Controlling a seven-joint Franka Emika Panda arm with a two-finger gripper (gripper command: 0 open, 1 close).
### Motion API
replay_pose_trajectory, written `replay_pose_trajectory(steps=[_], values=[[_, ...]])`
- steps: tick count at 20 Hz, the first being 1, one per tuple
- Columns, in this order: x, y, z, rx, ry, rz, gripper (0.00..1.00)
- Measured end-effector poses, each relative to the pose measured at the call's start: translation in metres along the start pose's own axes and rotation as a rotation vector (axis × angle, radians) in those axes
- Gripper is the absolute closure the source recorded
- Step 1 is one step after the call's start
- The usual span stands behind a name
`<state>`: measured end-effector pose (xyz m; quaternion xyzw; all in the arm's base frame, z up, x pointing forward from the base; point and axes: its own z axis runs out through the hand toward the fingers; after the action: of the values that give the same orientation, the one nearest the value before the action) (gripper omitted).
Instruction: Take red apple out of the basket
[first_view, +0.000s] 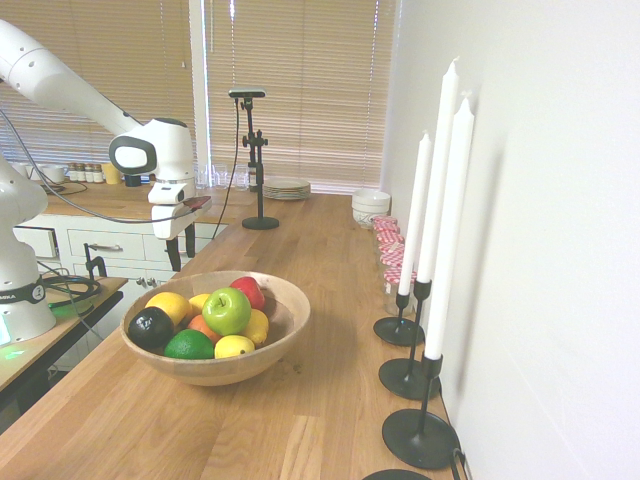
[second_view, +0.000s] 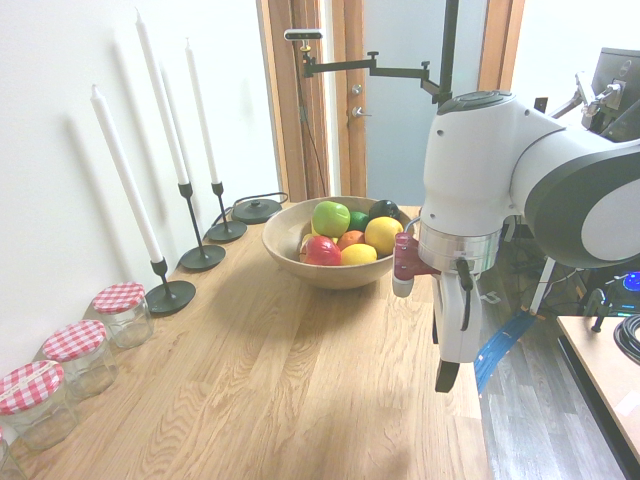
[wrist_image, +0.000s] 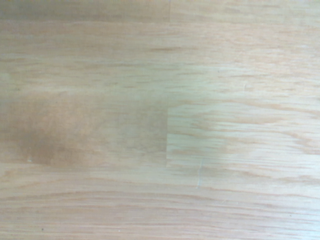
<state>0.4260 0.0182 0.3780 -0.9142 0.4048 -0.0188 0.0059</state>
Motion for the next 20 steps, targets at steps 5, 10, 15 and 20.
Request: replay_pose_trajectory(steps=[5,10,15,20], values=[[0.003,-0.002,-0.004,0.003,0.012,0.004,0.0],[0.035,-0.003,-0.033,0.03,0.049,0.047,0.0],[0.089,-0.006,-0.067,0.042,0.093,0.097,0.0],[0.15,0.0,-0.092,0.048,0.1,0.165,0.0]])
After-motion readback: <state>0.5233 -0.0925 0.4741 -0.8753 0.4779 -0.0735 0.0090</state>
